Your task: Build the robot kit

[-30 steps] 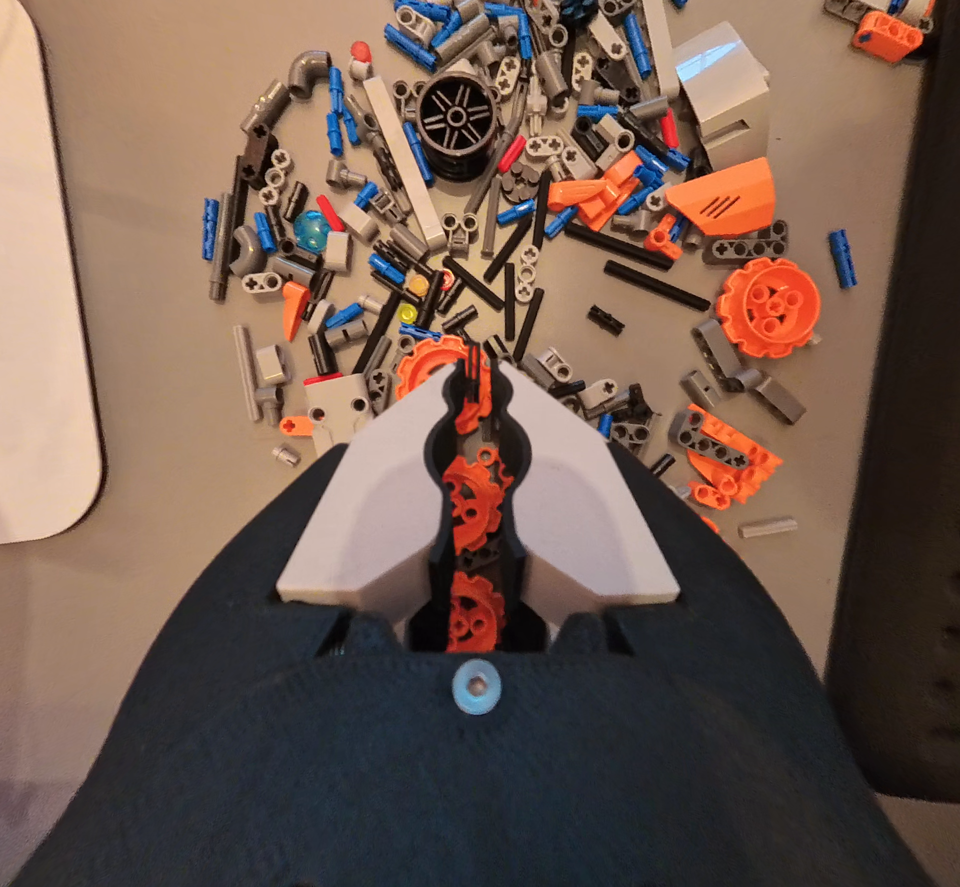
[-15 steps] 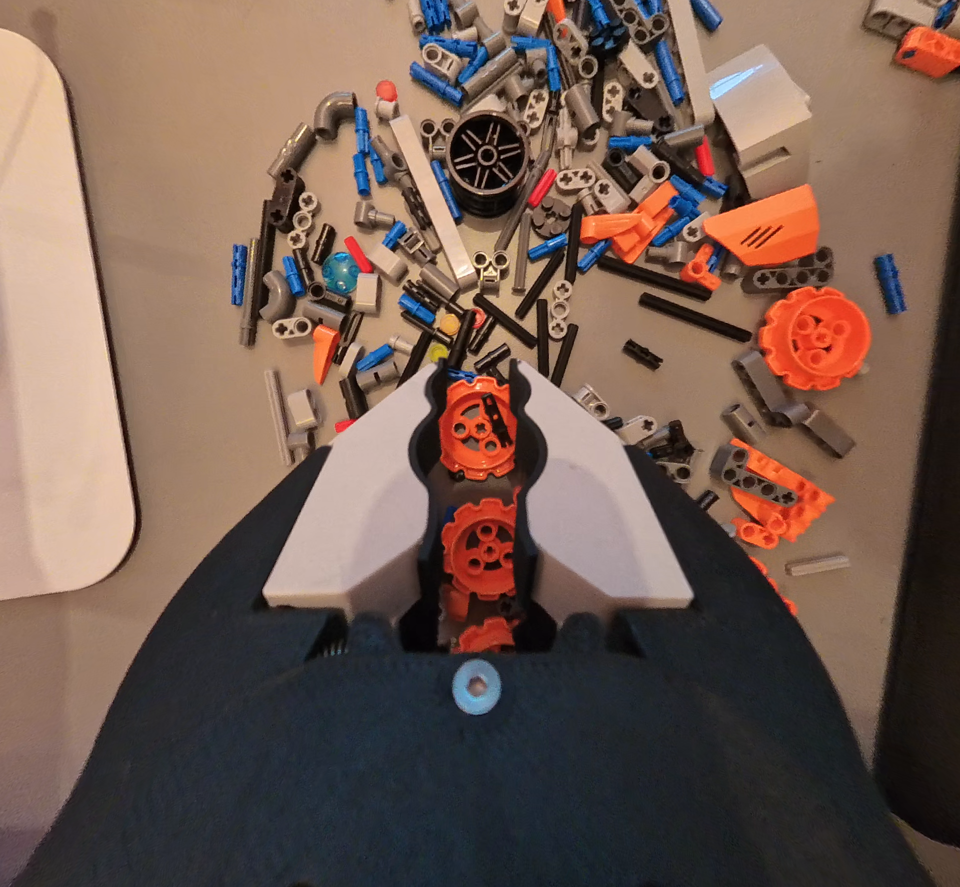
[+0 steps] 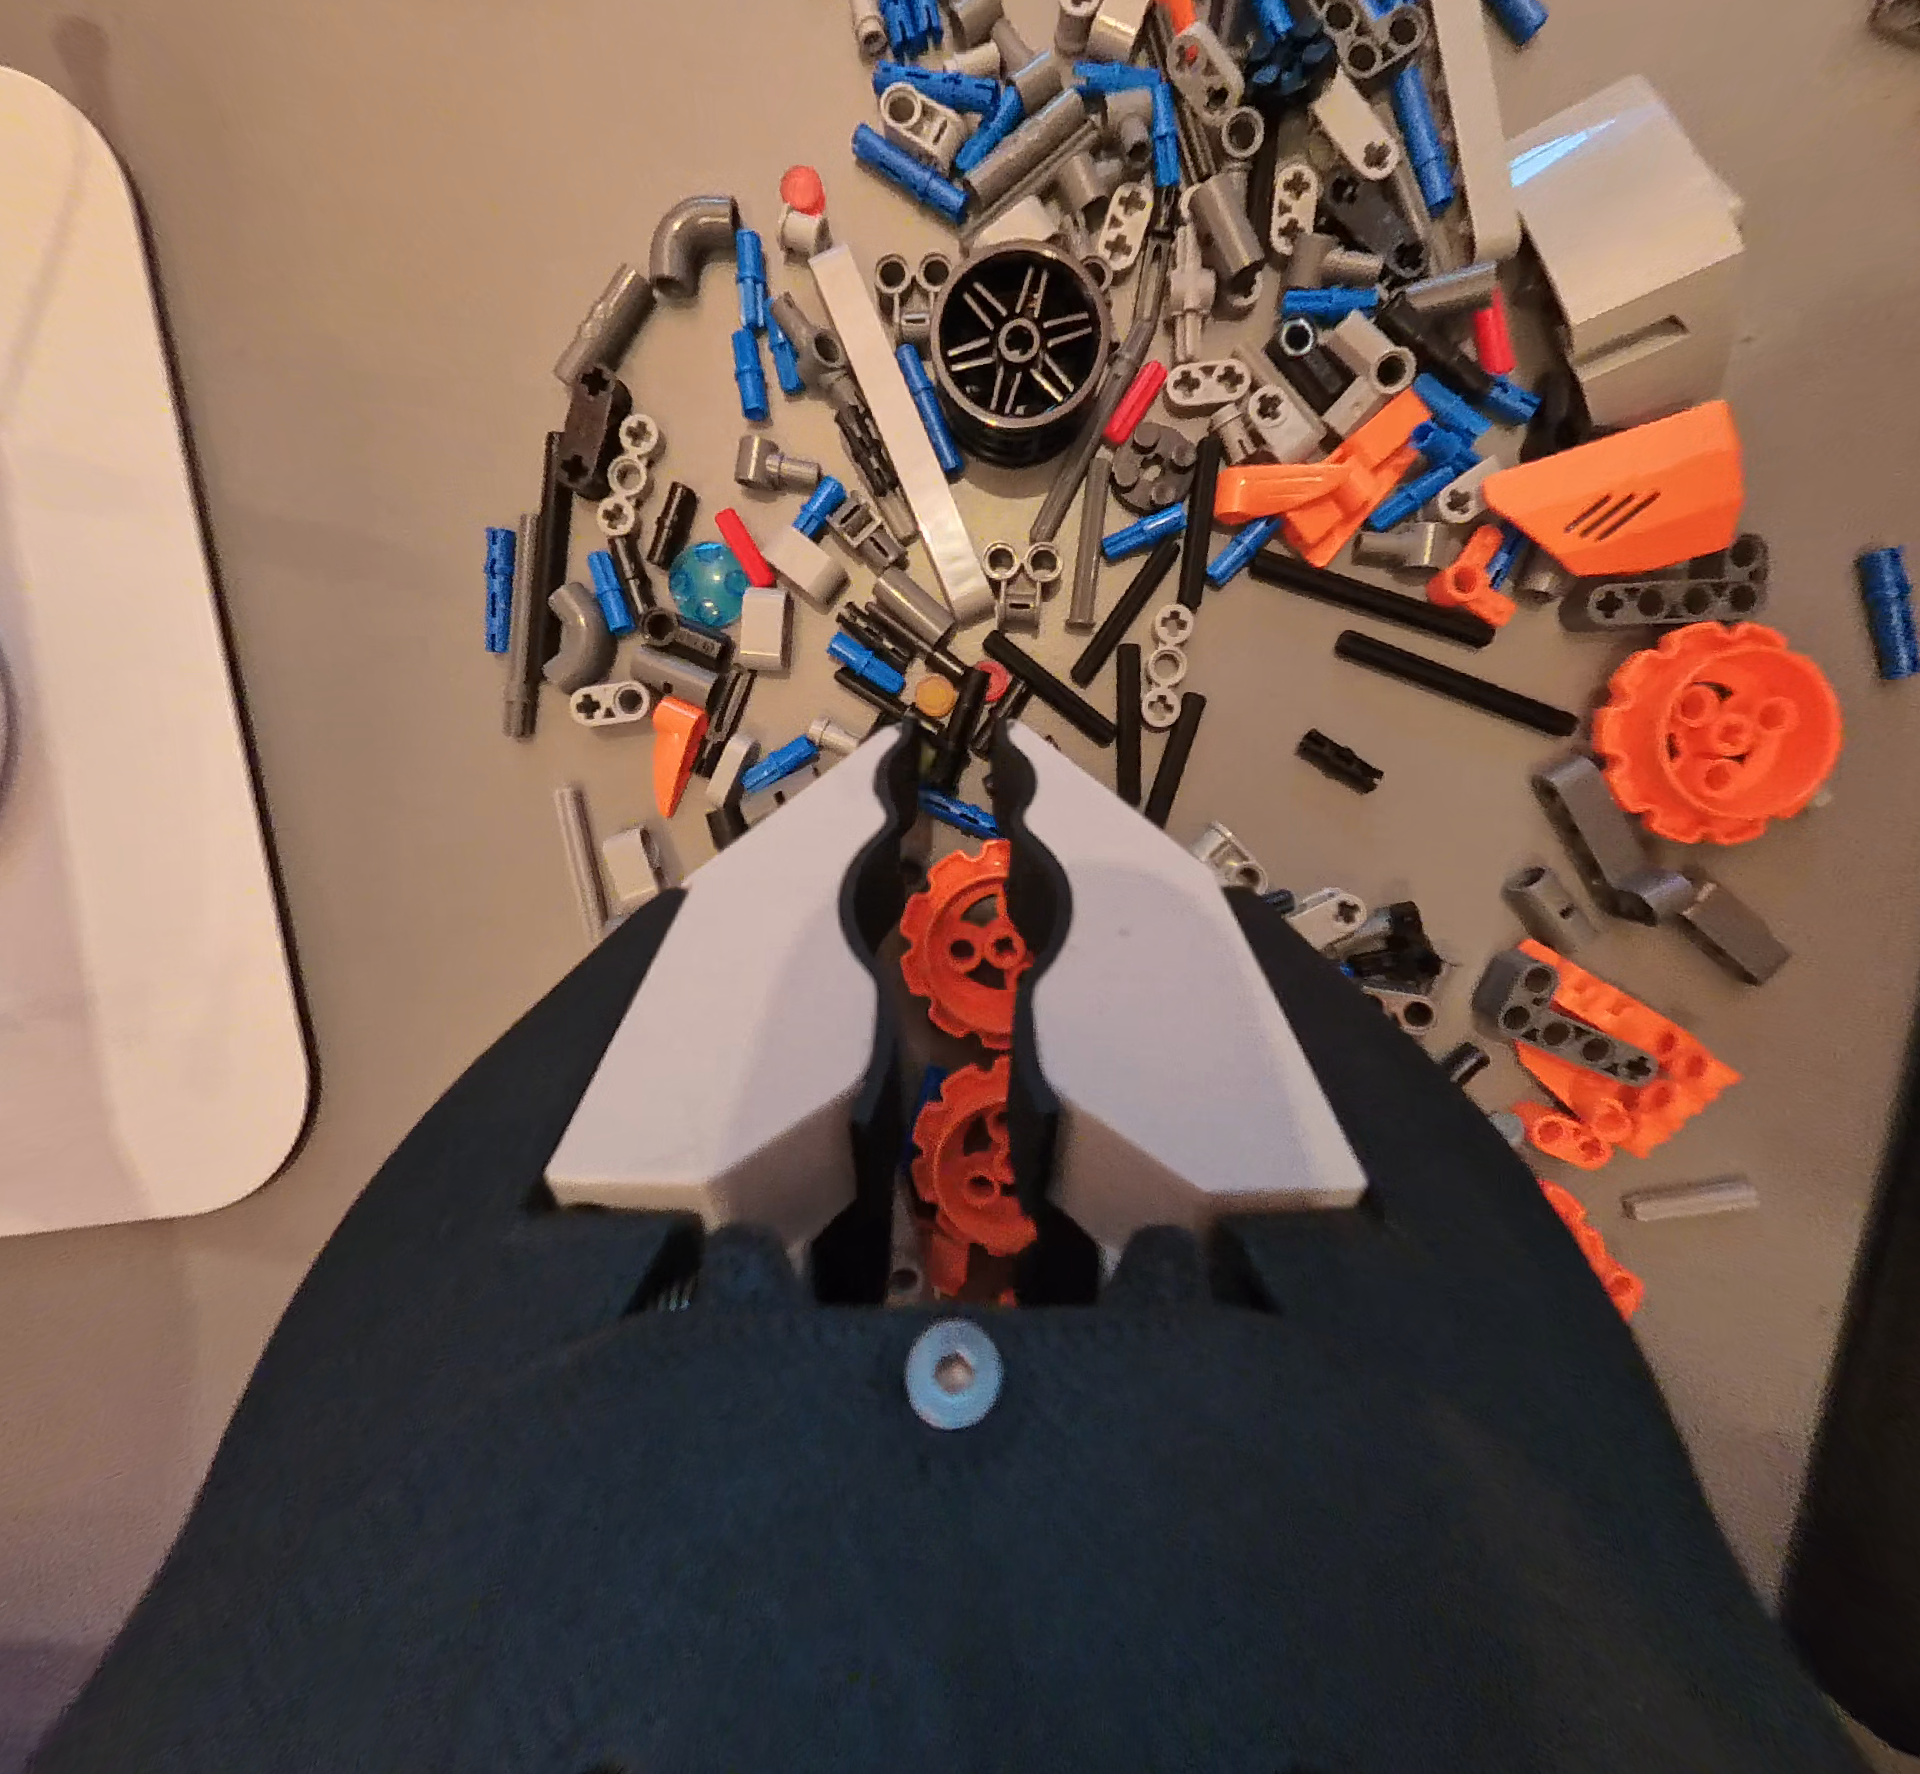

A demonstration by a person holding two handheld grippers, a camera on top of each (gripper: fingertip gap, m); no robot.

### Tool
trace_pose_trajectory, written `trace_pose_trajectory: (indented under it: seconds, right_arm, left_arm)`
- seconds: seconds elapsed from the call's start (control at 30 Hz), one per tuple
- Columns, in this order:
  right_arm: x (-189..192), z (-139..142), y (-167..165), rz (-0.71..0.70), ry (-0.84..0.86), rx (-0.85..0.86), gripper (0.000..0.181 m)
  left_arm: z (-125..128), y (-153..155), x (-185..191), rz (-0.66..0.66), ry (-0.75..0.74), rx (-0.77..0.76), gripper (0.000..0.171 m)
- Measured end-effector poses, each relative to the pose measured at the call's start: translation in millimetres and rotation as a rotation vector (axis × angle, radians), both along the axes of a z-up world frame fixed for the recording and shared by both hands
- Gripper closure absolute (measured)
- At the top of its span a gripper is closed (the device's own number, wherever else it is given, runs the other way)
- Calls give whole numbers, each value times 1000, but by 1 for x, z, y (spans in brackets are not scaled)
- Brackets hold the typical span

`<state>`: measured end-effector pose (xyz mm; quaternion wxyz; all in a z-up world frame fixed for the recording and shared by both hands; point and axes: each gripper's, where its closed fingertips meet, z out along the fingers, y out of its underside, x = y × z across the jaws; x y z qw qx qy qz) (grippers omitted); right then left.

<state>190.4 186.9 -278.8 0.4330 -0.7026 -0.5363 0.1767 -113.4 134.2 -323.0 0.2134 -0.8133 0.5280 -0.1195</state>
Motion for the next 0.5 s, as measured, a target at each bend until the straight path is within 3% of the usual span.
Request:
trace_pose_trajectory:
  seconds: [0.33,0.4,0.5]
  right_arm:
    - [0,2,-1,7,7,4,175]
    - [0,3,-1,5,11,8,175]
    - [-1,8,0,-1,26,22,174]
  left_arm:
    - [1,-2,-1,7,-21,32,168]
    - [9,-3,5,19,-101,32,169]
    - [36,-3,21,63,-346,-2,169]
